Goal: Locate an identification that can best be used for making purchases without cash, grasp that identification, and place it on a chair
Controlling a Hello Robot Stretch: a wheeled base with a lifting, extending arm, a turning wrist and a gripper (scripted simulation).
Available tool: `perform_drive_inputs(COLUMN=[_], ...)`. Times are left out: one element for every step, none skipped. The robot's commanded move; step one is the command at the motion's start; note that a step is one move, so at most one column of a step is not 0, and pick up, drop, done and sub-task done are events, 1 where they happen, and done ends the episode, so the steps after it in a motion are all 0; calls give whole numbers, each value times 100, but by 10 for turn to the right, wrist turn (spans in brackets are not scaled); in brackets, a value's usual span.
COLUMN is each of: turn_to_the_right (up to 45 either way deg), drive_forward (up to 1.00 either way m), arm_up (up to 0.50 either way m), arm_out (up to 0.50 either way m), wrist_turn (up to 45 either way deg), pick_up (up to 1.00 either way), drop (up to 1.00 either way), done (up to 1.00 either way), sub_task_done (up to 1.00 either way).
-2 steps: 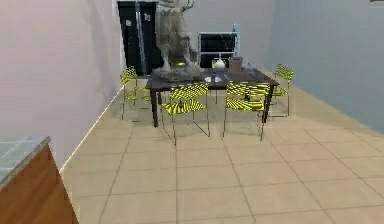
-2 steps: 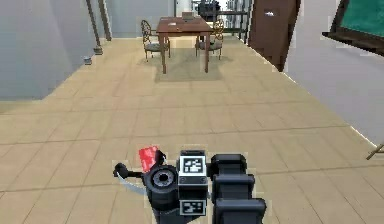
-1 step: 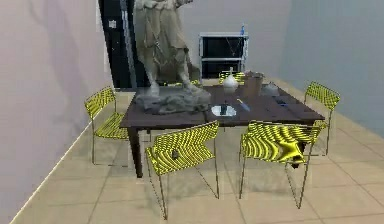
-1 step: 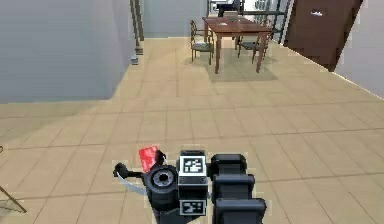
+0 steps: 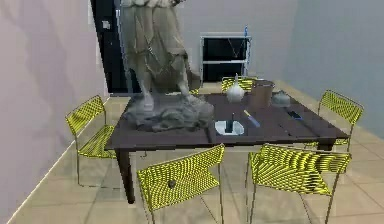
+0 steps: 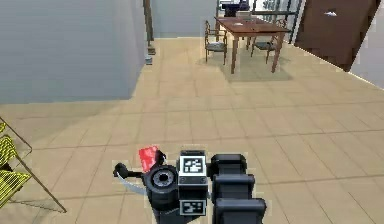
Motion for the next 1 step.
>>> perform_drive_inputs(turn_to_the_right=[-450], drive_forward=[0], arm_up=[0], arm_out=[0], wrist_turn=[0], pick_up=[0], drop=[0], done=[0], sub_task_done=[0])
